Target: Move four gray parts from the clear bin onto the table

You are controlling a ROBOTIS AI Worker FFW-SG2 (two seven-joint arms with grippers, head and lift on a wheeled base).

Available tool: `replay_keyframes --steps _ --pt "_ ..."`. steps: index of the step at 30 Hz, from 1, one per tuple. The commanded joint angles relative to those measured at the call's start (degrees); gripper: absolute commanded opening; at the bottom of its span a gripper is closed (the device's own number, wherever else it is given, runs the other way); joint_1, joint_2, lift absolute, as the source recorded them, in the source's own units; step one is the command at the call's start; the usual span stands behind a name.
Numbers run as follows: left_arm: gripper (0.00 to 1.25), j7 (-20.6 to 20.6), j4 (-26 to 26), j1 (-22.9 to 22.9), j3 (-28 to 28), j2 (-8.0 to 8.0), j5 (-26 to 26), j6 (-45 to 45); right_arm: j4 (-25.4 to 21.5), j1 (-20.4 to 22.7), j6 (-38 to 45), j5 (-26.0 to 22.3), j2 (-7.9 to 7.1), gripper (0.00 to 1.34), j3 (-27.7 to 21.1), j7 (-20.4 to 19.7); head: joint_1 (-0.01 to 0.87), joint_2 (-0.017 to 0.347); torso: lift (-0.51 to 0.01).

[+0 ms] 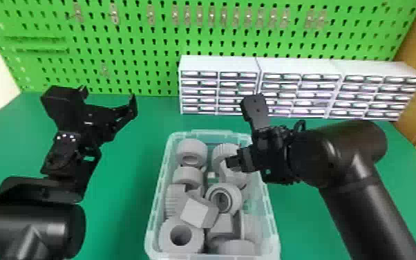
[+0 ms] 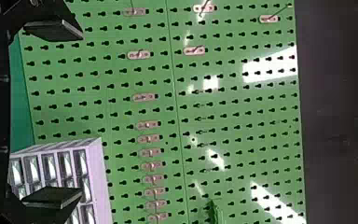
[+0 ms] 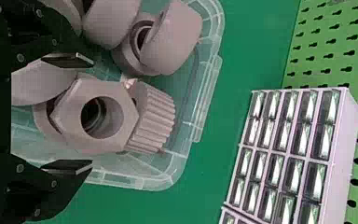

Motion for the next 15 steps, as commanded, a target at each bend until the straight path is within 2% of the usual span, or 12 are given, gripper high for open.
replay_keyframes --steps 1,5,15 --pt "1.14 0.0 0.1 0.0 0.0 0.0 0.0 0.1 3.6 -1.4 -2.0 0.2 -0.01 0.84 0.8 2.3 0.678 0.034 -0.05" --pt "1.14 0.0 0.1 0.0 -0.1 0.09 0.0 0.1 6.0 -2.3 -2.9 2.3 0.07 0.84 1.9 6.2 0.678 0.034 -0.05" --pt "1.14 0.0 0.2 0.0 -0.1 0.09 0.0 0.1 9.8 -3.2 -4.9 3.7 0.25 0.84 3.7 8.1 0.678 0.034 -0.05"
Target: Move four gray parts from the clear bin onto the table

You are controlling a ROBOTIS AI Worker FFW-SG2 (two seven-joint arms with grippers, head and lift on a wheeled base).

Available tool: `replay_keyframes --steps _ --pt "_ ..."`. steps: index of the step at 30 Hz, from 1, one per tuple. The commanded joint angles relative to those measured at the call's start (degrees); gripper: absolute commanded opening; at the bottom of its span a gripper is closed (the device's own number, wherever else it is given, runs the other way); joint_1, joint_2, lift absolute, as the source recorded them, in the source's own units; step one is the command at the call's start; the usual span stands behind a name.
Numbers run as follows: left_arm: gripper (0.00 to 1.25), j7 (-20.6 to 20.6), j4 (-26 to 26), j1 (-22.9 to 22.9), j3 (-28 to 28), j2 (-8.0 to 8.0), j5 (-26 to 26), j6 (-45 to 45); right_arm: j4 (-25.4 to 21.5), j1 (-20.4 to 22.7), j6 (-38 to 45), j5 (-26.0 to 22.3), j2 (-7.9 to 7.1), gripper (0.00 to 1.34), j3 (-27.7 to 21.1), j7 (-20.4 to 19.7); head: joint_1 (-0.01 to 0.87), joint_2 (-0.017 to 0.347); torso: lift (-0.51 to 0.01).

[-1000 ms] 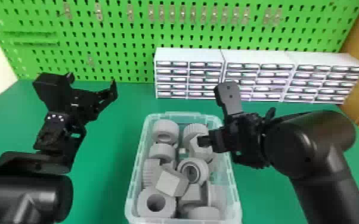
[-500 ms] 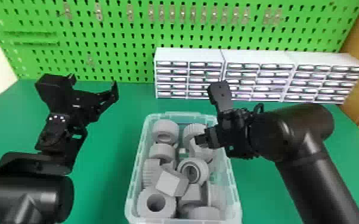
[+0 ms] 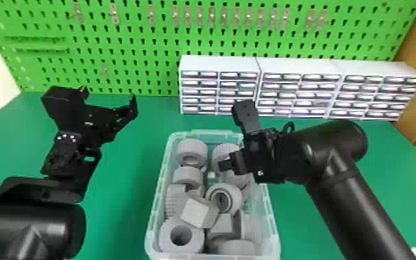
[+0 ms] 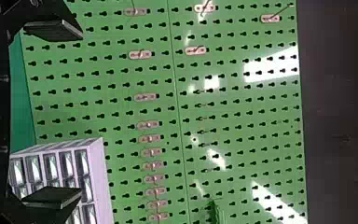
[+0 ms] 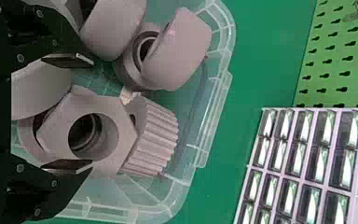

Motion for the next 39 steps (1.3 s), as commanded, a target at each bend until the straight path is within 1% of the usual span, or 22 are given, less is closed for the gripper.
replay_keyframes --steps 1,9,13,18,26,33,39 --pt "1.14 0.0 0.0 0.0 0.0 0.0 0.0 0.0 2.1 -0.5 -1.1 0.8 -0.01 0.84 0.6 1.6 0.678 0.034 -0.05" --pt "1.14 0.0 0.1 0.0 -0.1 0.09 0.0 0.0 5.0 -1.2 -2.8 2.3 0.08 0.84 1.5 3.7 0.678 0.034 -0.05" --pt "1.14 0.0 0.2 0.0 -0.1 0.09 0.1 0.0 7.0 -1.2 -4.8 3.7 0.08 0.84 1.5 7.2 0.678 0.034 -0.05" --pt "1.14 0.0 0.2 0.0 -0.1 0.09 0.1 0.0 9.3 -1.3 -6.5 5.3 0.17 0.84 1.6 10.3 0.678 0.034 -0.05" --pt "1.14 0.0 0.3 0.0 -0.1 0.09 0.1 0.0 10.8 -1.8 -8.6 7.1 0.26 0.84 2.4 12.2 0.678 0.034 -0.05" --pt "1.14 0.0 0.3 0.0 -0.1 0.09 0.1 0.0 13.1 -2.5 -10.8 8.3 0.17 0.84 3.6 14.7 0.678 0.034 -0.05" --pt "1.14 0.0 0.3 0.0 -0.1 0.09 0.2 0.0 14.4 -2.8 -12.0 8.4 0.26 0.84 4.7 15.6 0.678 0.034 -0.05"
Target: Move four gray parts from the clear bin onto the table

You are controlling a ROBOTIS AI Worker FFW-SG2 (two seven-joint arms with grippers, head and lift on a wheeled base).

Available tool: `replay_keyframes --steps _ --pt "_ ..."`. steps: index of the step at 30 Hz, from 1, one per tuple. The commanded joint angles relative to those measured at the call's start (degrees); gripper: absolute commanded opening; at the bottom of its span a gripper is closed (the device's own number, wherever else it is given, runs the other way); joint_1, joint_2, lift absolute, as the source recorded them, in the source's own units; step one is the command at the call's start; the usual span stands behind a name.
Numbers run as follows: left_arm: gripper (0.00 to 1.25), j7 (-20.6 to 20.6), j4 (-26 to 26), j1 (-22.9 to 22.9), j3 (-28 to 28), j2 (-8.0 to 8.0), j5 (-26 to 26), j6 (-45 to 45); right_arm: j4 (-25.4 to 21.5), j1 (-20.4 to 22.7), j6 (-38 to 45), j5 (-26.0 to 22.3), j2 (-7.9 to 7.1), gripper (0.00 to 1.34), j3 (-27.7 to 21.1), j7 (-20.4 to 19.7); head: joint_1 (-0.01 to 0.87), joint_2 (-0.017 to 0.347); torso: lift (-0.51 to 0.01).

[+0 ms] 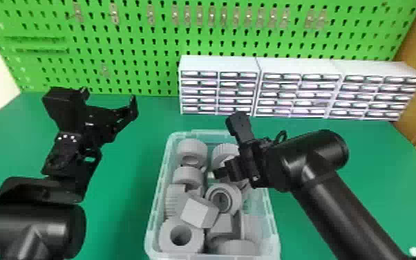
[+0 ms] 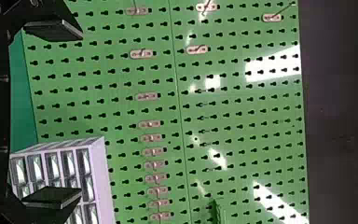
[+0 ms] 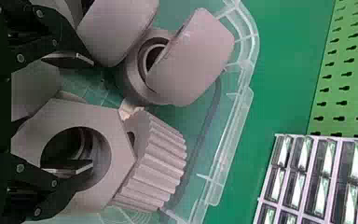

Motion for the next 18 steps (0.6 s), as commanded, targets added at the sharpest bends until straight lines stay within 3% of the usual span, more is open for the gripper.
replay_keyframes --steps 1,18 --pt "1.14 0.0 0.1 0.0 0.0 0.0 0.1 0.0 0.9 -0.2 -0.8 0.1 0.03 0.84 0.9 0.3 0.678 0.034 -0.05" --pt "1.14 0.0 0.1 -0.1 0.0 0.09 0.2 -0.1 2.6 -0.5 -1.4 0.7 0.12 0.79 1.6 0.4 0.678 0.034 -0.05"
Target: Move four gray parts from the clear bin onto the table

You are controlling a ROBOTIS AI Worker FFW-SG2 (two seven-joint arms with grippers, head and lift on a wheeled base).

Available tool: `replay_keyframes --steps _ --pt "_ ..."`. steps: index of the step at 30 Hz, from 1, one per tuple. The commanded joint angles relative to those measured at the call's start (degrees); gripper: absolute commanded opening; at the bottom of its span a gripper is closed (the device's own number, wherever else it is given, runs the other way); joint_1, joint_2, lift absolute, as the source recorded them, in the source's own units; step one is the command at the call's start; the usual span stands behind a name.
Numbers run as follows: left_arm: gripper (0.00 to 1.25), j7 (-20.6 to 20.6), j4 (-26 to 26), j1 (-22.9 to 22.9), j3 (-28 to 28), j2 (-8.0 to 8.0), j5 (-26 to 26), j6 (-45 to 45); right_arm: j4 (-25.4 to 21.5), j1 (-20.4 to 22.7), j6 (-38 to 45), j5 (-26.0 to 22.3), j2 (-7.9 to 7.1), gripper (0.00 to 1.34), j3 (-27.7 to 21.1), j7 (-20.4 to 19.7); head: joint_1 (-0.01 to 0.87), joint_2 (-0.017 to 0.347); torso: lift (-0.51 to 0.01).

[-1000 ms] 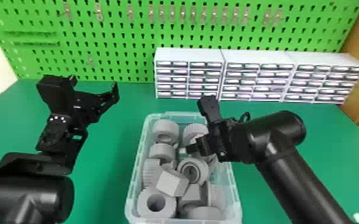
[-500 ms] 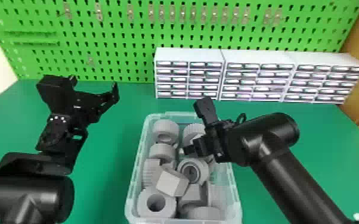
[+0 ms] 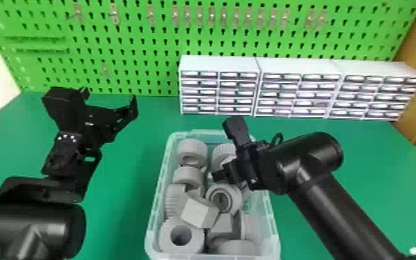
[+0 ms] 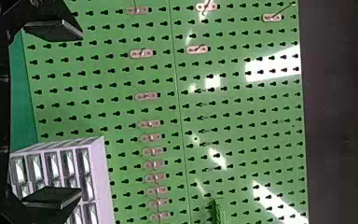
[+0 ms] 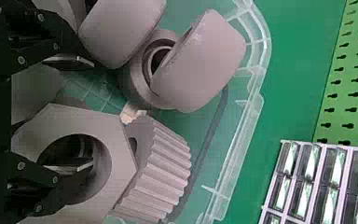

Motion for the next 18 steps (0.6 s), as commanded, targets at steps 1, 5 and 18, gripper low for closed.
replay_keyframes --steps 1,5,18 --pt "1.14 0.0 0.0 0.0 0.0 0.0 0.1 0.0 0.3 0.0 0.0 0.1 -0.01 0.78 0.1 0.0 0.678 0.034 -0.05" --pt "1.14 0.0 0.0 0.1 -0.1 0.0 0.1 0.0 0.4 0.0 0.1 0.2 -0.01 0.65 0.1 0.0 0.678 0.034 -0.05" --pt "1.14 -0.2 0.0 0.2 0.0 0.0 0.2 0.1 -1.3 0.2 0.1 3.2 0.26 0.33 1.0 0.0 0.678 0.034 -0.05"
